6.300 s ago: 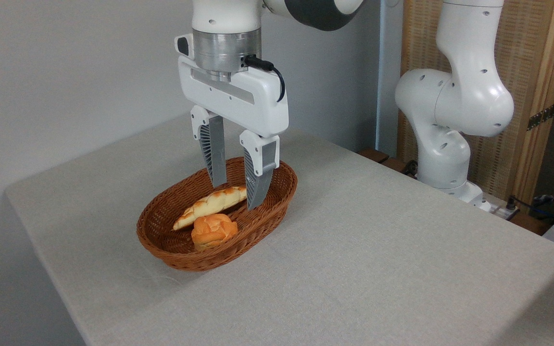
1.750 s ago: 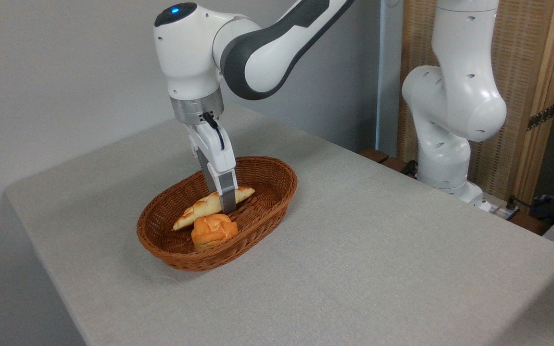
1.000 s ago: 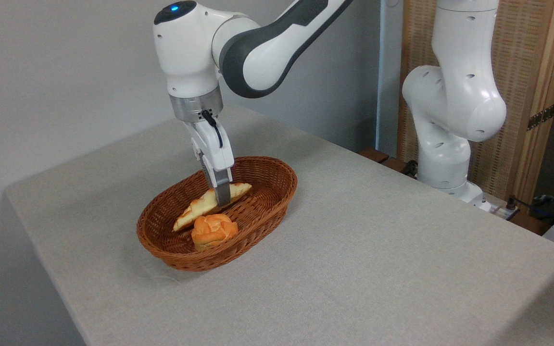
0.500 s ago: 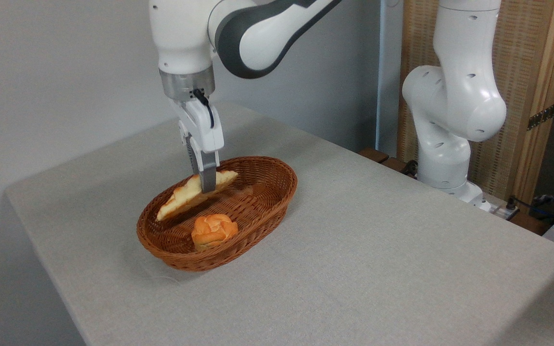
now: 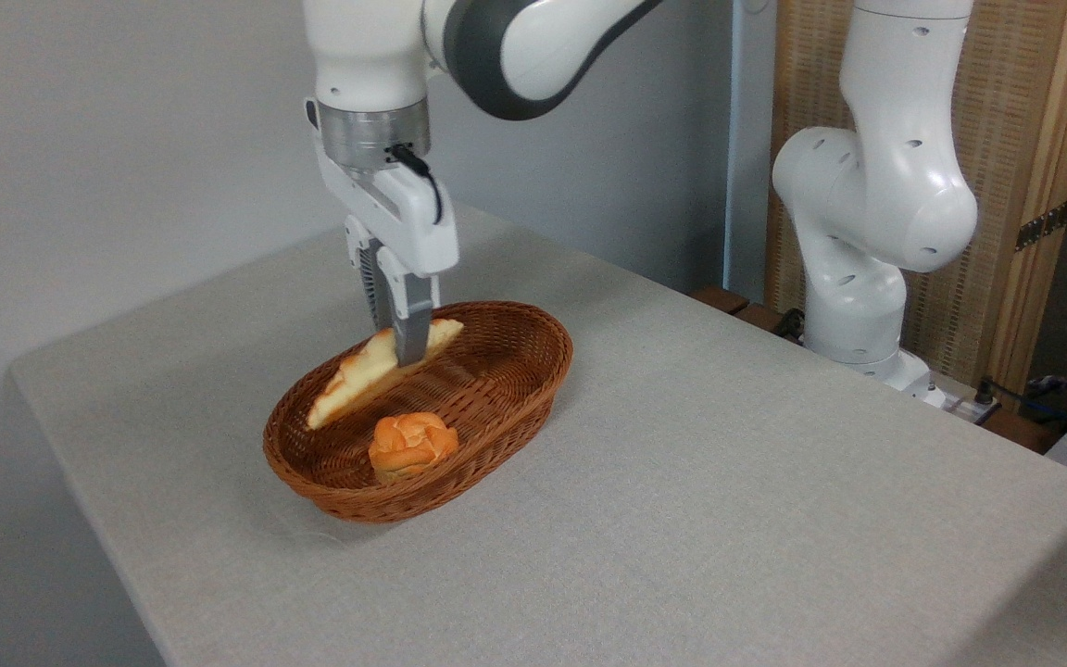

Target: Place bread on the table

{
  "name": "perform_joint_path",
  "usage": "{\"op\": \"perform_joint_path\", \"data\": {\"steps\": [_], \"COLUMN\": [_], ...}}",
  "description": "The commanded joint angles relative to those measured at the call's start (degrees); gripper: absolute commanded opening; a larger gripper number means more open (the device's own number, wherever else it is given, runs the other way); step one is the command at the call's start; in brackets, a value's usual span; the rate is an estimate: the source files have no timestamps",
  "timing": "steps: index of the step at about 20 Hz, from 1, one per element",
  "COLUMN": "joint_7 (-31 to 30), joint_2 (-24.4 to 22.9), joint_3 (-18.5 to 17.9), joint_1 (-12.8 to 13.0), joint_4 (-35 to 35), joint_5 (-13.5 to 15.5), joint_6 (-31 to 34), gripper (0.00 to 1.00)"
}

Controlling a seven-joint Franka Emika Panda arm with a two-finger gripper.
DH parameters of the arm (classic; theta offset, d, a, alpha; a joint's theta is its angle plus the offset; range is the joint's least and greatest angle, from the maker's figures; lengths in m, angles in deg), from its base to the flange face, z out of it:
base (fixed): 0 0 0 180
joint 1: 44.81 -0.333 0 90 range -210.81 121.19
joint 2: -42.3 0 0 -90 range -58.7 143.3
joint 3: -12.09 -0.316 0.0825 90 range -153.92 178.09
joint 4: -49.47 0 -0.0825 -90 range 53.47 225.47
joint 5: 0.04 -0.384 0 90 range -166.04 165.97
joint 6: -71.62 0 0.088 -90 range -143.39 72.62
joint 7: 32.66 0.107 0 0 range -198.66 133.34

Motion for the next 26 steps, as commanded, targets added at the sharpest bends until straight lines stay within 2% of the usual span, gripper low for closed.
{"op": "perform_joint_path", "data": {"steps": [1, 6, 9, 11, 15, 17, 18, 19, 20, 23, 26], "joint_7": [0.18, 0.71, 4.82, 7.03, 11.68, 13.27, 14.32, 14.77, 14.77, 14.77, 14.77], "joint_2": [-1.75, -1.92, -1.84, -1.84, -1.22, -1.05, -1.04, -0.78, -0.61, -0.25, -0.17], "joint_3": [-4.19, -9.11, -11.31, -13.42, -14.57, -15.1, -15.19, -15.19, -15.19, -15.19, -15.1], "joint_1": [0.09, 0.09, 0.0, 0.09, -0.34, -0.7, -0.79, -0.79, -0.79, -0.79, -0.7], "joint_4": [-0.78, -0.78, -0.69, -0.78, -0.6, -0.6, -0.51, -0.43, -0.42, -0.42, -0.42], "joint_5": [-0.67, -0.93, -1.19, -2.85, -5.41, -5.5, -5.5, -5.5, -5.5, -5.5, -5.5], "joint_6": [2.78, 2.86, 3.65, 4.53, 4.89, 4.97, 5.06, 5.06, 5.06, 5.06, 5.06], "gripper": [0.4, 0.46, 0.45, 0.45, 0.45, 0.48, 0.51, 0.67, 0.77, 1.0, 1.0]}}
